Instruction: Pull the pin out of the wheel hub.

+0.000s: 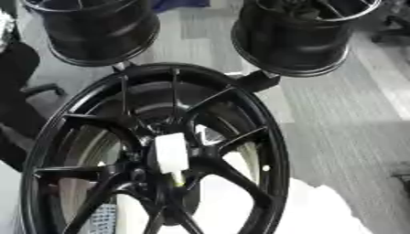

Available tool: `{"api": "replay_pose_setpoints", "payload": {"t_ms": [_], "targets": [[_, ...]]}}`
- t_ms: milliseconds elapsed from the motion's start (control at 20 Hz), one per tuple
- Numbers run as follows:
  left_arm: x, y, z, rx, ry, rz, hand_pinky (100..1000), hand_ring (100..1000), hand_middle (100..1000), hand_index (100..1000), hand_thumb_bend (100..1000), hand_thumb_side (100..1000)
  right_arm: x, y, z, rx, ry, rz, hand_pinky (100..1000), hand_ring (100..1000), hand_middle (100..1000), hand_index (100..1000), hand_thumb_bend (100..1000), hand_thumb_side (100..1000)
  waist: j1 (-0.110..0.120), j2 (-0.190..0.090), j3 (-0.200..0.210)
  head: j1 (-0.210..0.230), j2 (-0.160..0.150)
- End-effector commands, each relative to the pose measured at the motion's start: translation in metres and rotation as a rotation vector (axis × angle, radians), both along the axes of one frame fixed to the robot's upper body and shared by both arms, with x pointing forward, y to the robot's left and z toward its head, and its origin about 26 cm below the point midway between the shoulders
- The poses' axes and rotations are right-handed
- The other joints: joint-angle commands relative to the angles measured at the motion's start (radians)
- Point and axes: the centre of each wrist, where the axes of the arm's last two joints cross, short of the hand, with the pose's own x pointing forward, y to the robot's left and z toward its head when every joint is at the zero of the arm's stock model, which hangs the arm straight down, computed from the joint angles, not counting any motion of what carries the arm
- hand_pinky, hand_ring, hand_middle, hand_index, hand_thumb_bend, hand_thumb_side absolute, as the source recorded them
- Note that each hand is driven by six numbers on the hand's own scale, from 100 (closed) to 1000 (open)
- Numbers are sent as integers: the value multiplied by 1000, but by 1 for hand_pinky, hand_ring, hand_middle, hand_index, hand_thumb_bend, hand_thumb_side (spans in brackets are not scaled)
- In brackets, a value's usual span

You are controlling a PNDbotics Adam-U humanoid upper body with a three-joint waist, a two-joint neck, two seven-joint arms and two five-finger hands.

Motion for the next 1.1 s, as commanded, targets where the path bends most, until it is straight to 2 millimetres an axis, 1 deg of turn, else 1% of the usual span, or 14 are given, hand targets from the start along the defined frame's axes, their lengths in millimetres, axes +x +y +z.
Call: {"api": "replay_pose_setpoints", "payload": {"t_ms": [50, 150, 350, 600, 750, 800, 900, 1000, 1050, 1100], "targets": [[-5, -13, 10, 165, -61, -47, 829, 768, 595, 802, 100, 275, 0, -1, 11, -33, -14, 13, 786, 774, 682, 791, 100, 165, 0, -21, -7, 5, 6], [-2, -24, 11, 238, -80, -83, 832, 775, 622, 810, 100, 264, 0, -1, 12, -30, -13, 16, 786, 773, 681, 791, 100, 168, 1, -23, -16, 10, 7], [15, -43, 9, 358, -86, -130, 842, 801, 688, 839, 100, 245, 1, 0, 12, -26, -7, 26, 786, 771, 679, 791, 100, 171, 2, -28, -38, 19, 11], [40, -71, 3, 500, -73, -196, 852, 823, 737, 844, 100, 195, 1, 1, 12, -18, 1, 35, 786, 771, 674, 790, 100, 179, -3, -32, -50, 36, 46], [55, -81, 1, 583, -65, -212, 855, 833, 774, 854, 100, 170, 2, 1, 12, -11, 0, 40, 786, 769, 673, 788, 100, 186, -5, -34, -52, 46, 61], [60, -84, 0, 613, -60, -214, 856, 837, 785, 857, 116, 166, 2, 2, 13, -9, 1, 43, 786, 769, 672, 788, 100, 188, -5, -35, -53, 46, 63], [67, -89, -3, 672, -55, -218, 860, 845, 797, 865, 185, 161, 2, 2, 13, -7, 1, 48, 786, 768, 672, 788, 100, 190, -5, -35, -53, 45, 62], [70, -93, -3, 732, -66, -225, 863, 856, 802, 867, 272, 161, 3, 2, 13, -5, 1, 51, 785, 767, 671, 787, 100, 195, -5, -35, -53, 42, 54], [70, -94, -1, 786, -75, -237, 867, 865, 814, 866, 324, 166, 3, 2, 14, -3, 0, 51, 784, 766, 670, 787, 100, 200, -5, -35, -53, 38, 48], [70, -92, 8, 877, -69, -253, 869, 870, 817, 866, 346, 169, 3, 2, 14, 1, -4, 49, 783, 766, 669, 787, 100, 203, -5, -34, -52, 34, 42]]}}
